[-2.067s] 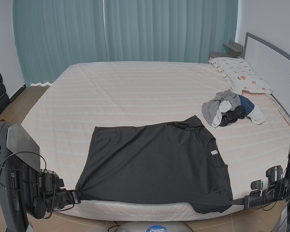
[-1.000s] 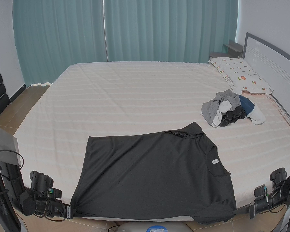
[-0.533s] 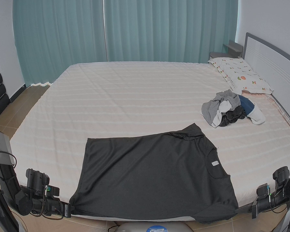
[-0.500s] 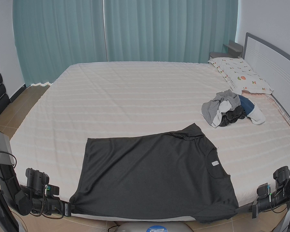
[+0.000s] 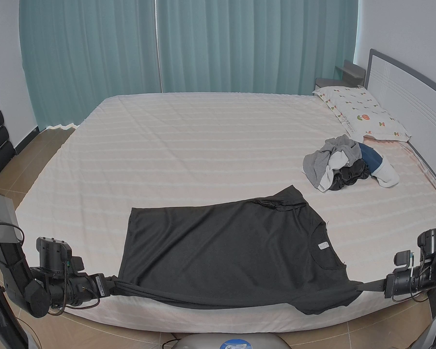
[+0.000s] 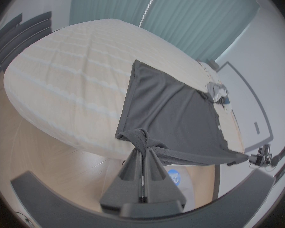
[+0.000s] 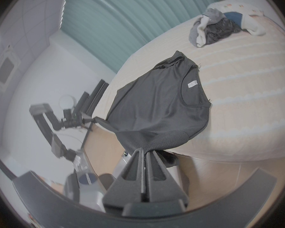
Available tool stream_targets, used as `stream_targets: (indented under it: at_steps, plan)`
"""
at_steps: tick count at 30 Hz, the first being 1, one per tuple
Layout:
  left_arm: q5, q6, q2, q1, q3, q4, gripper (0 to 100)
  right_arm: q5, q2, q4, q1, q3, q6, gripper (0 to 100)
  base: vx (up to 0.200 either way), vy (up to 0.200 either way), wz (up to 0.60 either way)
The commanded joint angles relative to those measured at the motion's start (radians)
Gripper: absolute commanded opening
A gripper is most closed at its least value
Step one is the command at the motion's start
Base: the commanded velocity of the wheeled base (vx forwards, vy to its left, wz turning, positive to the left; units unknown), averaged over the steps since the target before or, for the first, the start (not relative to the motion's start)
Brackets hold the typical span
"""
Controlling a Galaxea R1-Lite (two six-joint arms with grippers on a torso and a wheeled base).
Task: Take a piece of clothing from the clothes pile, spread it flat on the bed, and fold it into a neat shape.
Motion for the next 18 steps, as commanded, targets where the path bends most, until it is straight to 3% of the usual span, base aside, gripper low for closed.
stream_targets:
  at_steps: [1,5,10,18]
  plan:
    - [0.011,-0.177,0.009,-0.007,-0.108,-0.01,0,0.02,-0.032,-0.009,0.065,-0.155,0.261,0,0.0,0.0,0.0]
    - [0.076,-0.26,0.021,-0.007,-0.175,0.002,0,0.016,-0.03,-0.01,0.093,-0.207,0.359,0,0.0,0.0,0.0]
    - [0.16,-0.389,0.033,-0.009,-0.269,0.071,0,0.016,-0.047,-0.01,0.094,-0.228,0.375,0,0.0,0.0,0.0]
    - [0.163,-0.401,-0.011,-0.065,-0.318,0.3,0,0.014,-0.062,-0.009,0.094,-0.196,0.367,0,0.0,0.0,0.0]
